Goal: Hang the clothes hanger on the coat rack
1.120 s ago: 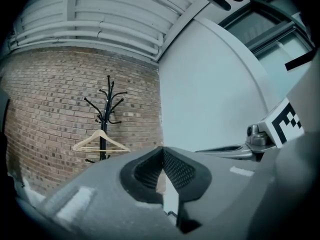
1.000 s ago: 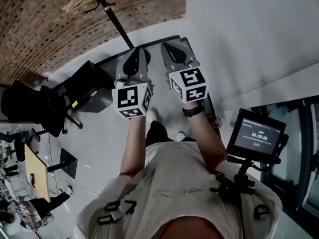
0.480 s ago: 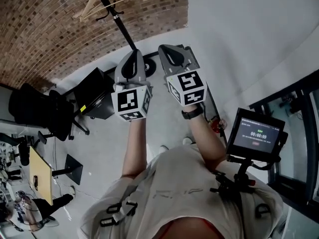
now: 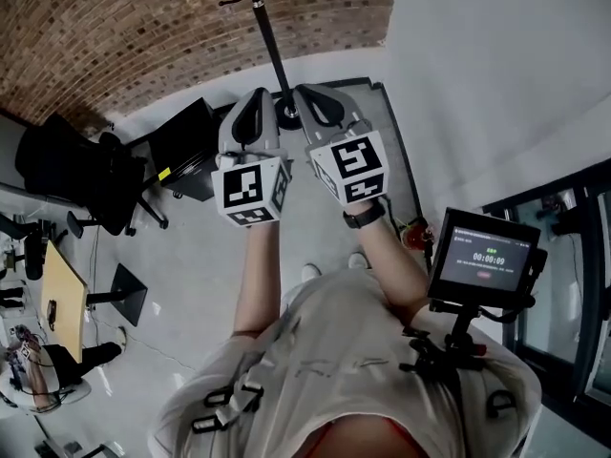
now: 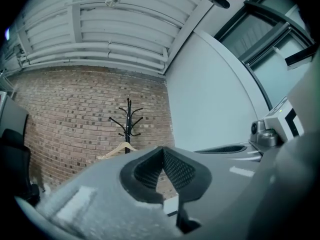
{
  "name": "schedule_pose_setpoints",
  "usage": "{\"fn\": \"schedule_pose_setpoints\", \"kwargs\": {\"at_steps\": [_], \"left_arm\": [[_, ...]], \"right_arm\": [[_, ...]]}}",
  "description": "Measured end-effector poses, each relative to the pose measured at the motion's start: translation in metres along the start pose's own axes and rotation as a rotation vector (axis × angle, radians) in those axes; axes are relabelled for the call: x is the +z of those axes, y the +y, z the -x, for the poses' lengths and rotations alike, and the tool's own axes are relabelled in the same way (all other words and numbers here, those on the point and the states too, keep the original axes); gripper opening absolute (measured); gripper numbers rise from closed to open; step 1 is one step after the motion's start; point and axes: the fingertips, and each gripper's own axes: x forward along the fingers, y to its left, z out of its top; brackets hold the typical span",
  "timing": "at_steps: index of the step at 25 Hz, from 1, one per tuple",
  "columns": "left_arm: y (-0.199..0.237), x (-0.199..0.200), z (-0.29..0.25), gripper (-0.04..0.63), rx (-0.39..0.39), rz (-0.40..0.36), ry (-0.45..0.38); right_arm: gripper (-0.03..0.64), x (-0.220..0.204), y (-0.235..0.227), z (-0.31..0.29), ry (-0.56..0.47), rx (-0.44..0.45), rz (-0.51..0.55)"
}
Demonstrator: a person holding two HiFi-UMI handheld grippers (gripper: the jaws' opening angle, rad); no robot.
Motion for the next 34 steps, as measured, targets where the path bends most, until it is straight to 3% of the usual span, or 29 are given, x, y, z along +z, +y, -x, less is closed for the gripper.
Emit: {"fn": "schedule_pose_setpoints", "kwargs": {"at_steps": [6, 23, 34], "left_arm": [[0.005, -0.011, 0.019, 0.001, -0.010, 0.036, 0.001], [-0.001, -0.012, -0.003, 0.000, -0.077, 0.047, 0.006], [0.015, 0.003, -0.004, 0.000, -0.105, 0.055, 0.000]], "right_arm": [[0.005, -0.012, 0.034, 0.004, 0.027, 0.029, 0.029], [0.005, -0.011, 0.006, 0.004, 0.057, -0.061, 0.045], [0.005, 0.002, 0.026, -0.016, 0.069, -0.055, 0.065]]}}
